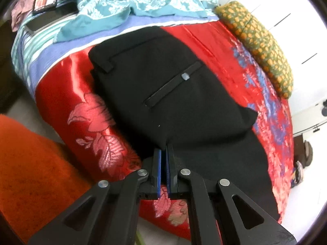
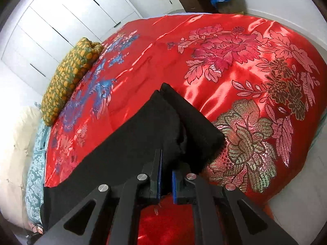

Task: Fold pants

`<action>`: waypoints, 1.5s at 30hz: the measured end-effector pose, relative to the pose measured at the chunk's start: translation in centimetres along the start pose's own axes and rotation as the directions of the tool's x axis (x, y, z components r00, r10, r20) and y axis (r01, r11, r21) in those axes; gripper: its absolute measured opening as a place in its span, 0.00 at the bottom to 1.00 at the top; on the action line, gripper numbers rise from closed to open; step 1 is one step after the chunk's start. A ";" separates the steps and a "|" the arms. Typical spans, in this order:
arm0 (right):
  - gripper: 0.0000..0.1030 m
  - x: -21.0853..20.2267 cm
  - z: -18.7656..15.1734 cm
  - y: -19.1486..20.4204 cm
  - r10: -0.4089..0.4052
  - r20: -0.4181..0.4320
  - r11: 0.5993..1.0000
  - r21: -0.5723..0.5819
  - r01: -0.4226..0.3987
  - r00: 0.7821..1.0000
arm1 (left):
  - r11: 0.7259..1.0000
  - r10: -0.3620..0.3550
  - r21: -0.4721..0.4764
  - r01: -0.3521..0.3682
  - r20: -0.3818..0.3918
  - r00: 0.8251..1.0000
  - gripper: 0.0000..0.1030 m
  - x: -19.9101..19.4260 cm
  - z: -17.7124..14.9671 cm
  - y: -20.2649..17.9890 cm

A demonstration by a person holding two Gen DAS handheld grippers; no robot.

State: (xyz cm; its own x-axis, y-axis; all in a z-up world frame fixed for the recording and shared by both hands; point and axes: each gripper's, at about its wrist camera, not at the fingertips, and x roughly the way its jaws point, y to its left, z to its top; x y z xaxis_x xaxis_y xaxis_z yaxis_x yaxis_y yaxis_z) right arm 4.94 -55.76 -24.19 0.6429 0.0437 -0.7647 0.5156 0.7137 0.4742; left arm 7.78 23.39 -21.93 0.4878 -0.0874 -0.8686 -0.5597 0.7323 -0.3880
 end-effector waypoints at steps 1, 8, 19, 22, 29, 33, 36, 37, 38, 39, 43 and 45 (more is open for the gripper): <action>0.08 0.0 0.0 0.0 0.002 0.008 1.000 0.001 -0.002 1.000 | 1.000 0.009 0.013 -0.009 0.000 1.000 0.02 0.1 -0.1 -0.1; 0.09 1.1 0.0 -0.2 -0.084 -0.010 0.996 -0.036 0.083 0.996 | 0.979 0.147 0.140 -0.146 0.002 0.989 0.36 0.9 -0.9 -1.9; 0.70 -4.7 0.0 0.8 -0.172 0.265 0.974 -0.097 0.204 0.949 | 0.925 0.223 0.277 -0.261 0.162 0.961 0.81 -5.1 -5.6 -5.4; 0.69 -1.4 0.1 2.6 -0.193 0.123 0.952 -0.215 0.216 0.973 | 0.891 0.182 0.384 -0.241 0.183 0.966 0.83 -4.9 -7.2 -8.1; 0.66 1.3 1.3 0.5 -0.439 0.121 0.868 -0.199 0.455 0.891 | 0.756 0.050 0.643 -0.125 0.133 0.990 0.87 -3.5 -11.2 -14.6; 0.70 -2.0 1.3 1.9 -0.408 0.224 0.881 -0.155 0.446 0.885 | 0.673 0.034 0.730 -0.115 0.125 0.992 0.92 -1.5 -12.4 -17.7; 0.90 -3.7 -0.6 5.2 -0.425 0.265 0.843 -0.233 0.485 0.866 | 0.662 0.038 0.741 -0.115 0.119 0.992 0.92 1.1 -12.0 -19.5; 0.93 -3.8 -1.4 6.6 -0.431 0.265 0.827 -0.267 0.495 0.862 | 0.664 0.042 0.740 -0.109 0.108 0.993 0.92 2.1 -11.7 -19.8; 0.93 -3.8 -2.5 8.1 -0.434 0.267 0.807 -0.310 0.503 0.860 | 0.665 0.044 0.740 -0.105 0.101 0.994 0.92 3.0 -11.6 -20.0; 0.93 -3.8 -4.0 9.7 -0.439 0.274 0.779 -0.359 0.514 0.856 | 0.661 0.047 0.743 -0.106 0.100 0.994 0.92 3.7 -11.6 -20.2; 0.95 -3.8 -8.9 13.5 -0.453 0.297 0.708 -0.453 0.542 0.840 | 0.609 0.071 0.780 -0.143 0.126 0.989 0.92 5.6 -13.2 -19.6; 0.95 -3.8 -10.4 14.4 -0.445 0.290 0.710 -0.462 0.531 0.848 | 0.603 0.077 0.784 -0.147 0.126 0.989 0.93 6.0 -13.7 -18.9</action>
State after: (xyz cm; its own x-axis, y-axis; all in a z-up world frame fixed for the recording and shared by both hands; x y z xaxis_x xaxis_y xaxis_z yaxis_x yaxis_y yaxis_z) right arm 3.99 -38.38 -18.97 0.4797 -0.4827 -0.7328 0.4454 0.8535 -0.2706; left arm 12.12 -0.23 -24.02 0.5232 0.0550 -0.8504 0.1164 0.9840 0.1352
